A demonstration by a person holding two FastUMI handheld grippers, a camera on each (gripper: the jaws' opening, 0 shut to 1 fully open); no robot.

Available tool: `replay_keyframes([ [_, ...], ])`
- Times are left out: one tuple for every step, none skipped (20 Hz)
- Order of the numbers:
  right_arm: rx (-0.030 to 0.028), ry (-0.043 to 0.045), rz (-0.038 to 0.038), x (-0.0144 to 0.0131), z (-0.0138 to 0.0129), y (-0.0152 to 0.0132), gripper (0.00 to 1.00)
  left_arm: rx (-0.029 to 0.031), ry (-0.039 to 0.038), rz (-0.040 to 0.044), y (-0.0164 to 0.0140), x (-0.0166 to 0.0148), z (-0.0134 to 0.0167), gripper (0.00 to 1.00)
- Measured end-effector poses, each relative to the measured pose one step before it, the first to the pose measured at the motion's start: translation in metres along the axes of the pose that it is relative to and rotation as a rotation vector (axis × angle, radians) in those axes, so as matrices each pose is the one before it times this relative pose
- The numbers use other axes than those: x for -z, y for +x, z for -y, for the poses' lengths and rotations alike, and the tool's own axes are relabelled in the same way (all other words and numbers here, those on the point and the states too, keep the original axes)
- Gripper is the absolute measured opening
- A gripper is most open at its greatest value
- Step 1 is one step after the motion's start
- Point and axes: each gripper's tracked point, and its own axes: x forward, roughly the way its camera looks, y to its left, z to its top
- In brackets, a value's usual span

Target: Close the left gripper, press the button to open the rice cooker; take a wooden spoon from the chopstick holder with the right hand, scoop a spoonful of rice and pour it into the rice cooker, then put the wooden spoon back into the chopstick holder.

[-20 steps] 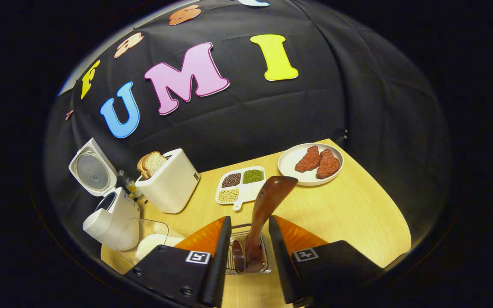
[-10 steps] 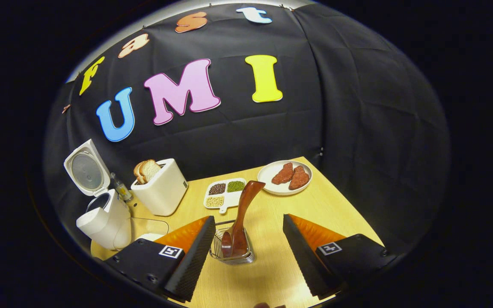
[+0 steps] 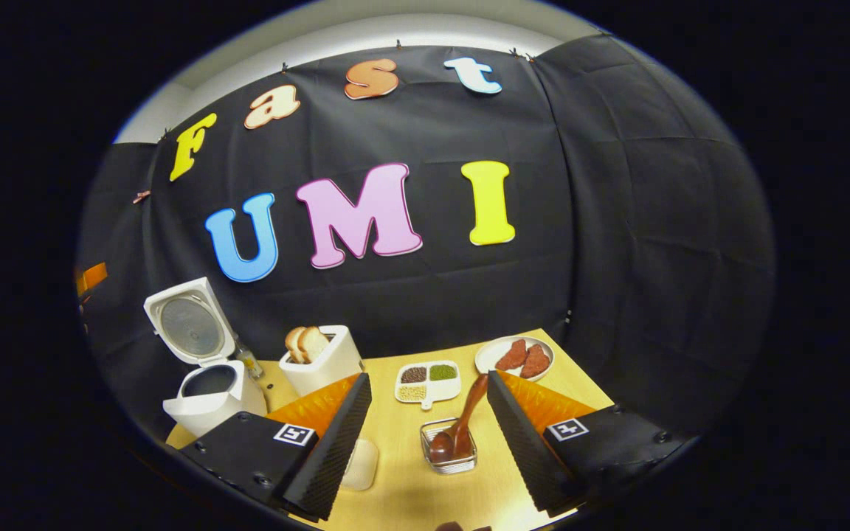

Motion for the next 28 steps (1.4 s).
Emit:
replay_keyframes([
  [-0.00905,0.00329,0.01208,-0.00848,-0.00898,-0.00312,0.98,-0.00078,-0.004,0.02866,0.01071,-0.00837,-0.00337,1.0],
  [-0.00734,-0.00378,0.0107,-0.00685,-0.00652,-0.00342,0.98,-0.00034,-0.00223,0.02083,0.01192,-0.00698,-0.00478,1.0],
  [-0.00298,-0.01023,0.01251,-0.00687,-0.00684,-0.00232,0.98,0.00158,0.00043,0.01682,0.0111,-0.00326,-0.0024,0.98],
  [-0.00083,-0.01446,0.00846,-0.0048,-0.00508,-0.00226,0.98,-0.00009,0.00414,0.01267,0.01239,-0.00356,-0.0035,0.98],
  [-0.00068,-0.01567,0.00869,-0.00309,-0.00735,-0.00345,0.98,-0.00016,0.00197,0.01175,0.01297,-0.00188,-0.00413,1.0],
  [-0.004,-0.01304,0.00644,-0.00337,-0.00687,-0.00399,0.98,0.00028,-0.00202,0.00781,0.0116,-0.00065,-0.00301,0.98],
  [-0.00624,-0.00935,0.00571,-0.00193,-0.00857,-0.00331,0.98,0.00089,-0.00458,0.00648,0.01297,0.00153,-0.00277,0.98],
  [-0.00472,-0.00854,0.00521,-0.00207,-0.00721,-0.00407,0.98,0.00273,-0.00217,0.00721,0.01226,0.00145,-0.00213,0.98],
  [-0.00286,-0.01016,0.00586,-0.00178,-0.00564,-0.00412,0.98,-0.0013,0.00003,0.01058,0.01339,0.00259,-0.00353,0.98],
  [-0.00303,-0.01348,-0.00036,0.00006,-0.00463,-0.00386,0.98,0.00315,0.00292,0.00958,0.01468,0.00329,-0.0033,0.98],
  [0.00441,-0.01592,-0.00004,0.00034,-0.00165,-0.00422,0.98,-0.00186,0.00384,0.00319,0.0133,0.00578,-0.00275,0.98],
  [0.00338,-0.01636,-0.00387,0.00117,-0.00167,-0.00505,0.98,-0.00045,0.00331,-0.00262,0.01408,0.00675,-0.00196,0.98],
  [0.01116,-0.01087,-0.00272,0.00209,-0.00099,-0.00442,0.98,0.00425,-0.00127,-0.00485,0.01446,0.00807,-0.00136,0.98],
  [0.01303,-0.00194,-0.0008,0.00157,0.00108,-0.00597,0.98,0.01419,-0.01921,0.00281,0.01211,0.00614,-0.00022,0.98],
  [0.01533,0.0069,0.00029,0.00033,-0.0009,-0.00553,0.98,0.00602,-0.02034,-0.00285,0.01162,0.00751,-0.00159,0.98],
  [0.01083,0.00701,0.0002,0.00102,-0.0013,-0.00667,0.98,-0.00971,-0.00473,-0.00925,0.01139,0.00882,-0.00619,0.98],
  [0.01288,0.00262,-0.00194,-0.00082,0.00141,-0.00667,0.98,-0.01357,0.01093,-0.01178,0.01052,0.01162,-0.00724,0.98],
  [0.01288,-0.00081,-0.00251,0.00104,0.00188,-0.00534,0.98,-0.01293,0.02177,-0.01439,0.01079,0.01088,-0.0045,0.98],
  [0.01192,-0.00524,-0.00273,0.00085,0.00183,-0.00561,0.98,-0.00774,0.02141,-0.01666,0.0105,0.01053,-0.00342,1.0],
  [0.01484,-0.00566,-0.0026,0.00068,0.00181,-0.00406,0.98,-0.00168,0.01357,-0.02175,0.00827,0.0117,0.00007,0.98],
  [0.01139,-0.00418,-0.00562,0.00164,0.00191,-0.00452,0.98,0.00094,0.0091,-0.01998,0.0084,0.01117,-0.00037,0.98],
  [0.01087,-0.00207,-0.00513,0.00075,0.00182,-0.00217,0.98,-0.00327,0.00903,-0.02531,0.00887,0.01266,-0.00138,0.98],
  [0.00673,-0.00077,-0.00285,0.00001,0.00103,-0.00299,0.98,-0.00822,0.01195,-0.02612,0.00661,0.01297,-0.00183,0.98],
  [0.00807,-0.0023,-0.00352,0.00101,0.00196,-0.00154,0.98,-0.01235,0.01789,-0.03102,0.00579,0.01244,-0.00178,0.98],
  [0.00774,-0.00038,-0.00353,0.00138,0.00143,-0.00262,0.98,-0.01613,0.0189,-0.03349,0.00549,0.01419,-0.00156,0.98],
  [0.00174,0.0017,-0.00634,0.00125,-0.00013,0.00021,0.98,-0.01724,0.01262,-0.03098,0.00325,0.01042,-0.00243,0.98],
  [0.00121,0.00325,-0.00368,0.00071,0.00039,-0.00039,0.98,-0.00665,0.00566,-0.03167,0.00267,0.01125,-0.00007,0.98],
  [-0.00142,0.00073,-0.00356,0.00059,-0.00044,0.00071,0.98,-0.00489,-0.00287,-0.03305,0.00081,0.01004,-0.00077,0.98],
])
